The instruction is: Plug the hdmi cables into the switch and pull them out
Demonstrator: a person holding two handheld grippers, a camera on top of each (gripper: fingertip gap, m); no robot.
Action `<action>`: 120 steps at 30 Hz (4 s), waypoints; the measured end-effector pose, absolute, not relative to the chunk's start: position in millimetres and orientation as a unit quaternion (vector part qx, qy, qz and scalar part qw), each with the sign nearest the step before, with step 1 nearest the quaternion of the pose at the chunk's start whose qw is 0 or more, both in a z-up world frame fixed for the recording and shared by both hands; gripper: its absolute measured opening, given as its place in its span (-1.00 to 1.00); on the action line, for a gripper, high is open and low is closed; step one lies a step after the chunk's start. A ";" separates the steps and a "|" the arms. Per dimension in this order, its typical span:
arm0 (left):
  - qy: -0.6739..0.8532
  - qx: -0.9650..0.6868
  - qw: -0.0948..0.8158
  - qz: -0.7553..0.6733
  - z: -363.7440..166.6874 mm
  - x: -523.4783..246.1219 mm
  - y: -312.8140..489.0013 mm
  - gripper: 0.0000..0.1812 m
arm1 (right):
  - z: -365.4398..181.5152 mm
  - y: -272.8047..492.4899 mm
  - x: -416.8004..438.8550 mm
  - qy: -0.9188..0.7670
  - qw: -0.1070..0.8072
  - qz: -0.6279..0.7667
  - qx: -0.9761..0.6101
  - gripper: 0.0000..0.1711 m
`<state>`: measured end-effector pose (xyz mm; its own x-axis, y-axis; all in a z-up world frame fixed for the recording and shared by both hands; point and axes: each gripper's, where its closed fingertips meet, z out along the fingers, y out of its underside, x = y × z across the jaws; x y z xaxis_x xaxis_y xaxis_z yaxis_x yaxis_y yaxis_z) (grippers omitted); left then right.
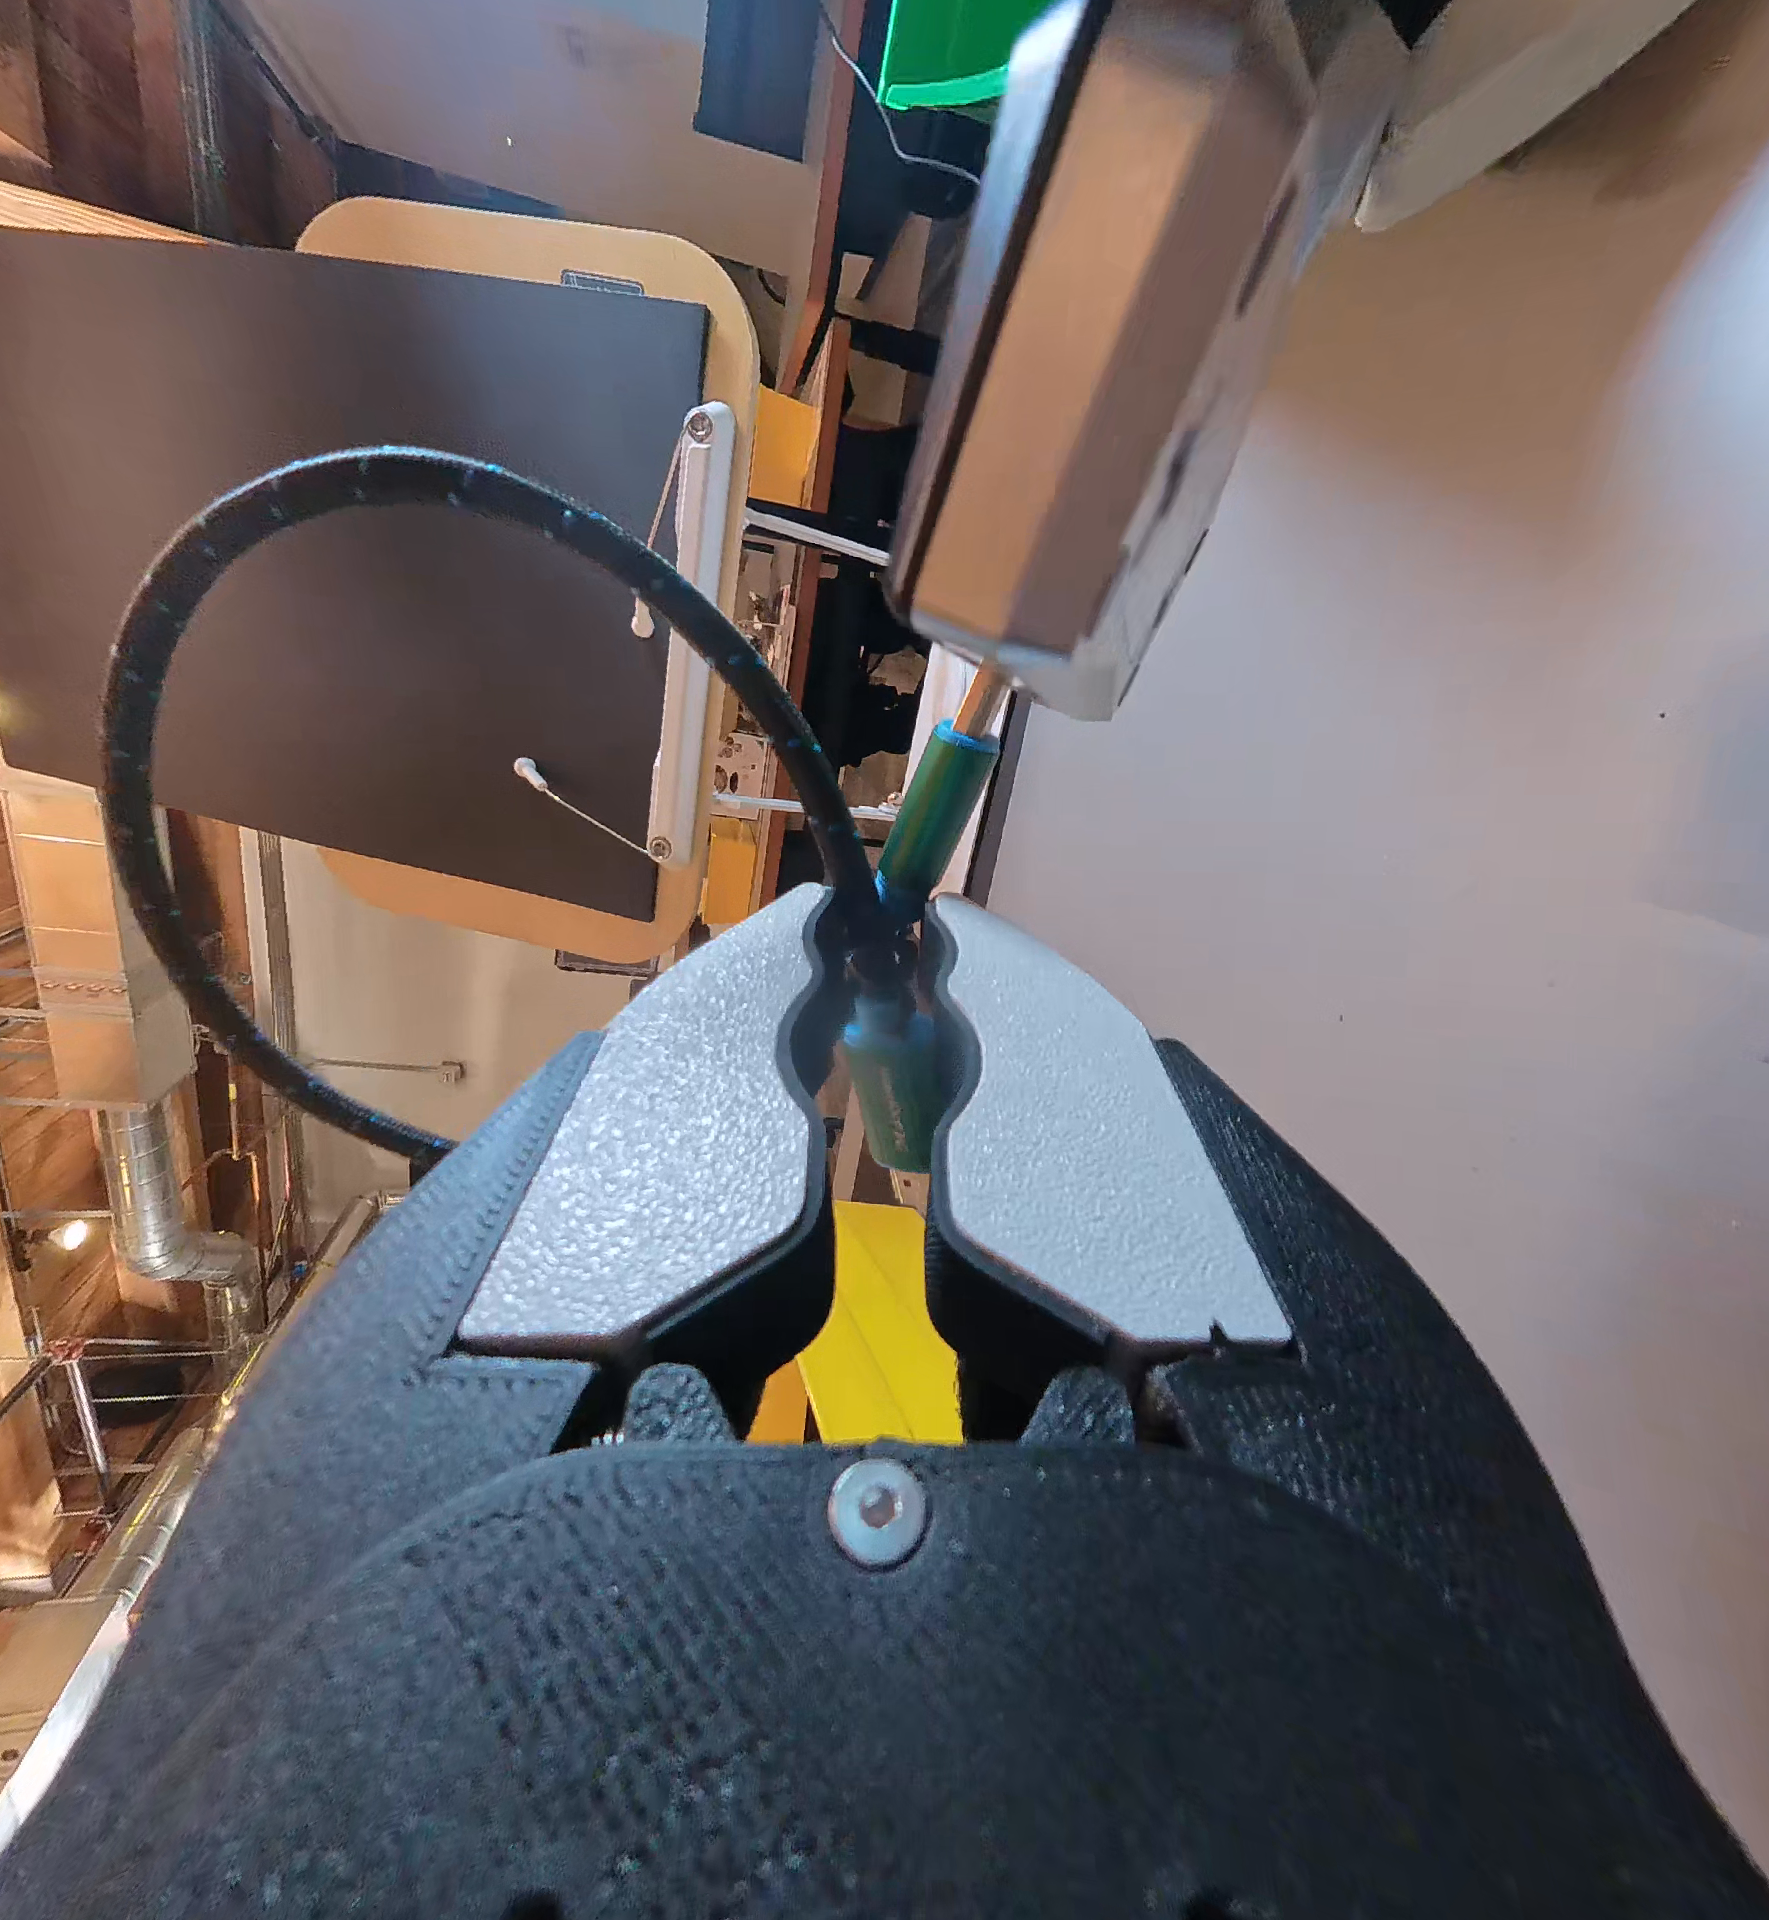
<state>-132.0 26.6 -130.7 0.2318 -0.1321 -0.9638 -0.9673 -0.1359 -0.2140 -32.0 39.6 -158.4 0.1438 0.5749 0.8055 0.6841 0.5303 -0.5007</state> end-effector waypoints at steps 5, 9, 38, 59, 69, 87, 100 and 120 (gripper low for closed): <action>0.452 -0.632 0.462 0.427 -139.2 -133.6 27.6 -0.84 | -157.5 40.4 -29.7 -0.652 0.582 -0.053 -0.483 -0.82; 0.458 -0.638 0.460 0.414 -137.7 -130.5 26.1 -0.85 | -160.5 40.0 -29.0 -0.658 0.582 -0.067 -0.473 -0.82; 0.478 -0.710 0.497 0.142 -162.7 -107.2 -8.2 -0.88 | -162.3 0.8 -23.2 -0.711 0.592 0.059 -0.374 -0.84; 0.460 -0.755 0.446 -0.140 -189.3 -76.9 -36.6 -0.89 | -160.7 -28.3 -6.7 -0.724 0.491 0.276 -0.397 -0.83; 0.418 -0.753 0.428 -0.273 -181.1 -65.2 -47.7 -0.90 | -159.0 -31.9 -1.6 -0.708 0.447 0.355 -0.414 -0.84; 0.351 -0.719 0.563 -0.207 -102.0 -138.1 -40.5 -0.60 | -135.3 -16.6 1.0 -0.717 0.553 0.182 -0.383 -0.84; 0.350 -0.692 0.559 -0.294 -110.3 -159.9 -72.1 -0.41 | -73.8 -50.3 -0.6 -0.661 0.669 0.196 -0.280 -0.84; 0.630 -0.468 0.615 -0.072 -122.6 -34.5 -88.4 -0.76 | -115.7 -105.6 -45.2 -0.727 0.584 0.233 -0.275 -0.60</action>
<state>-34.5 -88.4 -122.6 0.1963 -0.6784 -0.7080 -0.5019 0.5508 -0.6669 -45.2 -105.6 -115.7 -0.1655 0.6723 0.7216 0.1282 0.7401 -0.6601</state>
